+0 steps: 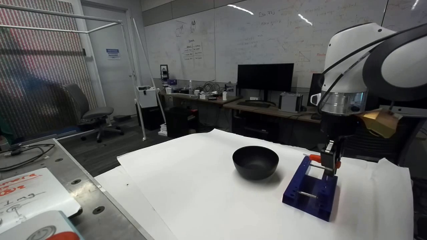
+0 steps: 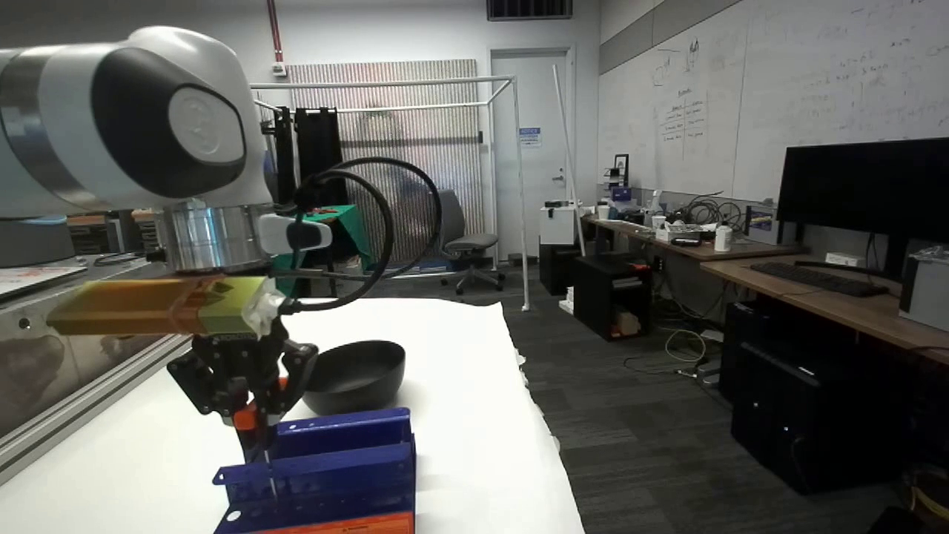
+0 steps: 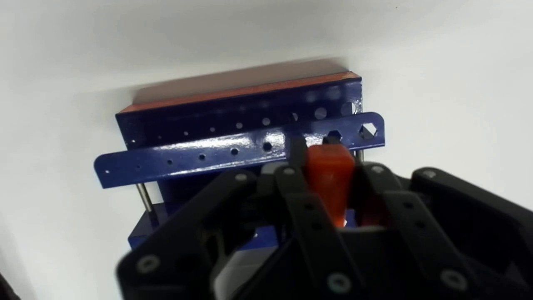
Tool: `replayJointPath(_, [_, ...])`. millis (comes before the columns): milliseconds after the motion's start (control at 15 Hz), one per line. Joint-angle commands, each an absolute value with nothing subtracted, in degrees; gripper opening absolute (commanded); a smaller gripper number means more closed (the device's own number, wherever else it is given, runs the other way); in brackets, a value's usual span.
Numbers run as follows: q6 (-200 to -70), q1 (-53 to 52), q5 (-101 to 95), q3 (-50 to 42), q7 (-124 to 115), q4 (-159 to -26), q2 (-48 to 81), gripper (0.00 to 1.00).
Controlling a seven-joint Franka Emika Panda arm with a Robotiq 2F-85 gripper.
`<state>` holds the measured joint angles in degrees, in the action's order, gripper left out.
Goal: Put the orange object in the black bowl
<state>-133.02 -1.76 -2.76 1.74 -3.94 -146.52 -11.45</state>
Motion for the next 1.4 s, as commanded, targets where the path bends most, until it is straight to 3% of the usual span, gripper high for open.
replayJointPath(0, [-131.0,-0.7,-7.6,3.1,-8.9,-145.2,-14.6,0.12])
replayJointPath(600, [-124.2,1.4,-9.7,4.9,-20.9,-144.1,-30.5,0.12])
replayJointPath(1000, [-139.6,3.8,0.0,-0.6,-20.1,-145.7,-28.9,0.08])
replayJointPath(1333, [-161.4,-0.6,13.1,-2.8,-16.2,-145.5,-15.0,0.07])
